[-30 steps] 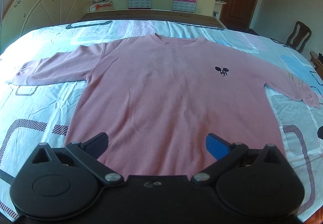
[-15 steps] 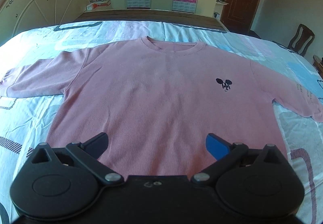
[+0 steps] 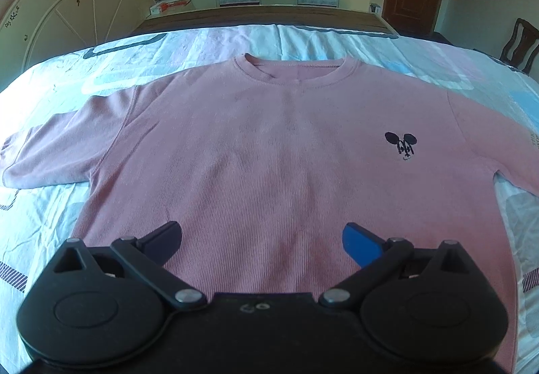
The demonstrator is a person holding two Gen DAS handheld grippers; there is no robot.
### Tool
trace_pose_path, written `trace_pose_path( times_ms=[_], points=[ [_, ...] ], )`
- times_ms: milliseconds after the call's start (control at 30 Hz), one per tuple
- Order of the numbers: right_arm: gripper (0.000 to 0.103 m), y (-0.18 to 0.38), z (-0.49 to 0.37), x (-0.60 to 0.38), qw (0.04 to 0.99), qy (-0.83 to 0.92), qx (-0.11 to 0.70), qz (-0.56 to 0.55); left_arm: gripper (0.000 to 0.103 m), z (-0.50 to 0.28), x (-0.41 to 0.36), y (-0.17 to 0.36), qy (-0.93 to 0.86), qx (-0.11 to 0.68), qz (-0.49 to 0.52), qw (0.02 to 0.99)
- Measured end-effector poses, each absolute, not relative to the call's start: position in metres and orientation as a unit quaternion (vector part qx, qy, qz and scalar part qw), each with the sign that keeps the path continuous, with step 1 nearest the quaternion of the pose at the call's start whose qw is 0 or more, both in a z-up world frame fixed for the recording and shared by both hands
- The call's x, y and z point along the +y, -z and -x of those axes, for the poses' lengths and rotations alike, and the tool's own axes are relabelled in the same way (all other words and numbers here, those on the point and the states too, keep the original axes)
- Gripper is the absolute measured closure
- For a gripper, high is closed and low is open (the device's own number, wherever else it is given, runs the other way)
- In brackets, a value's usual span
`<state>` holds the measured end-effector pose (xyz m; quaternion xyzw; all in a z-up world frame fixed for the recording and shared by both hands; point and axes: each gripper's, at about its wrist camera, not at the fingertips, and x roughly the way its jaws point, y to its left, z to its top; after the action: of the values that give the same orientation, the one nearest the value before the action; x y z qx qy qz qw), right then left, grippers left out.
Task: Fold small clothes
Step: 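Move the right tool toward the sleeve cuff with green printed text, then close the right gripper on the sleeve cuff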
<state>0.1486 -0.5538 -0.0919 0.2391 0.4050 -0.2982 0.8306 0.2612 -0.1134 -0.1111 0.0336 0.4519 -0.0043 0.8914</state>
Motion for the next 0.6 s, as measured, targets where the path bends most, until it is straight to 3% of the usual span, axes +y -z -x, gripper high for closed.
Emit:
trace_pose_path(
  times_ms=[167,200,233,467,600],
  points=[
    [0.003,0.105,-0.153,-0.583,0.820,0.323,0.394,-0.260,0.002,-0.274,-0.117,0.116,0.001,0.456,-0.036,0.889],
    [0.010,0.107,-0.155,-0.586,0.819,0.327,0.394,-0.260,0.002,-0.275,-0.117,0.117,0.000,0.457,-0.037,0.889],
    [0.026,0.110,-0.156,-0.590,0.816,0.329,0.395,-0.264,0.002,-0.277,-0.117,0.117,-0.001,0.458,-0.036,0.888],
    [0.032,0.121,-0.165,-0.606,0.816,0.331,0.381,-0.281,0.002,-0.285,-0.113,0.123,-0.007,0.464,-0.033,0.885],
    [0.052,0.125,-0.178,-0.606,0.821,0.339,0.384,-0.253,0.007,-0.287,-0.110,0.126,0.001,0.466,-0.029,0.884]
  ],
)
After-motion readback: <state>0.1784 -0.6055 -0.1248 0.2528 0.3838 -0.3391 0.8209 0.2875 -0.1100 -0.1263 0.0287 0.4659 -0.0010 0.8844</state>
